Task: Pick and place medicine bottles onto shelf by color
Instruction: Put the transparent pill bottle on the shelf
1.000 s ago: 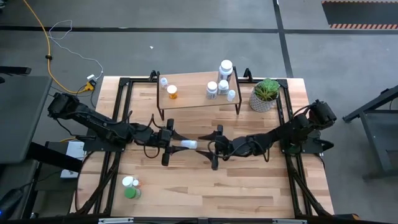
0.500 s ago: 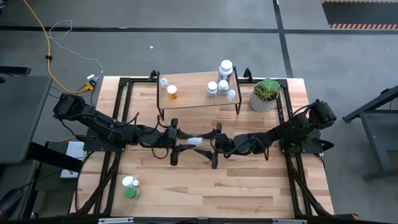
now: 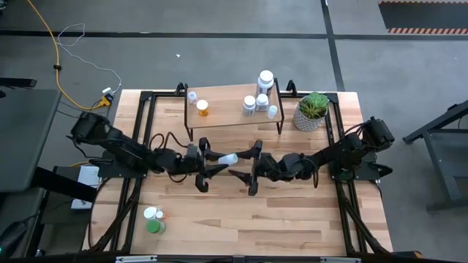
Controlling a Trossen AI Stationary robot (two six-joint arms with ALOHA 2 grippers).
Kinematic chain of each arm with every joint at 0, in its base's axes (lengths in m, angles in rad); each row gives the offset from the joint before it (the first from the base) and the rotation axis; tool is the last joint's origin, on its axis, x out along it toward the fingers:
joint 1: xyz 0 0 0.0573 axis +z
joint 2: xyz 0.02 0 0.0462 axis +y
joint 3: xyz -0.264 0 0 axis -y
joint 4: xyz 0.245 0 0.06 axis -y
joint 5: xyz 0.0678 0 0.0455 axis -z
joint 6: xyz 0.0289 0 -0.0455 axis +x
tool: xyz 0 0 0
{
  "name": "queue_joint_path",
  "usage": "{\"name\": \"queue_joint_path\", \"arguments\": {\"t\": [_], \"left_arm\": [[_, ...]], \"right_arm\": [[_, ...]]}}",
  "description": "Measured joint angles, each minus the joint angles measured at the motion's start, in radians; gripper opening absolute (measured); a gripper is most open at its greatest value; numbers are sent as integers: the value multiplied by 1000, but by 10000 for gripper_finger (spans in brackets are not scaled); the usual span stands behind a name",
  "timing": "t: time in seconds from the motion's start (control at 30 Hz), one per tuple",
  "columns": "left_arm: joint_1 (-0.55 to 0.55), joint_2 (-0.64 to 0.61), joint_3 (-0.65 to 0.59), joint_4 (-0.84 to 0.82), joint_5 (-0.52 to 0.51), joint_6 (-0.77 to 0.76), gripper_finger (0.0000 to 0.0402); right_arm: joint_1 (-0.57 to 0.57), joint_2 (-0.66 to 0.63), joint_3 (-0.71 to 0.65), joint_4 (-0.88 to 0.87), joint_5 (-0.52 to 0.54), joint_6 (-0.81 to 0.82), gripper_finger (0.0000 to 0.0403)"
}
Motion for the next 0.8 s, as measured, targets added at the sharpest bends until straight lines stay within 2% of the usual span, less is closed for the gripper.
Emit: {"name": "queue_joint_path", "arguments": {"t": [0.23,0.33,0.5,0.7,0.8], "left_arm": [[-16,201,-2,366,-2,0,134],[-17,227,15,357,-51,1,134],[-20,231,30,362,-60,7,134],[-27,212,33,364,-80,41,134],[-27,204,32,355,-87,44,135]], "right_arm": [[0,30,0,164,-10,0,266],[0,65,0,252,-7,4,266],[-5,108,1,350,31,39,266],[-7,112,3,353,61,86,266],[-6,112,3,327,122,89,266]]}}
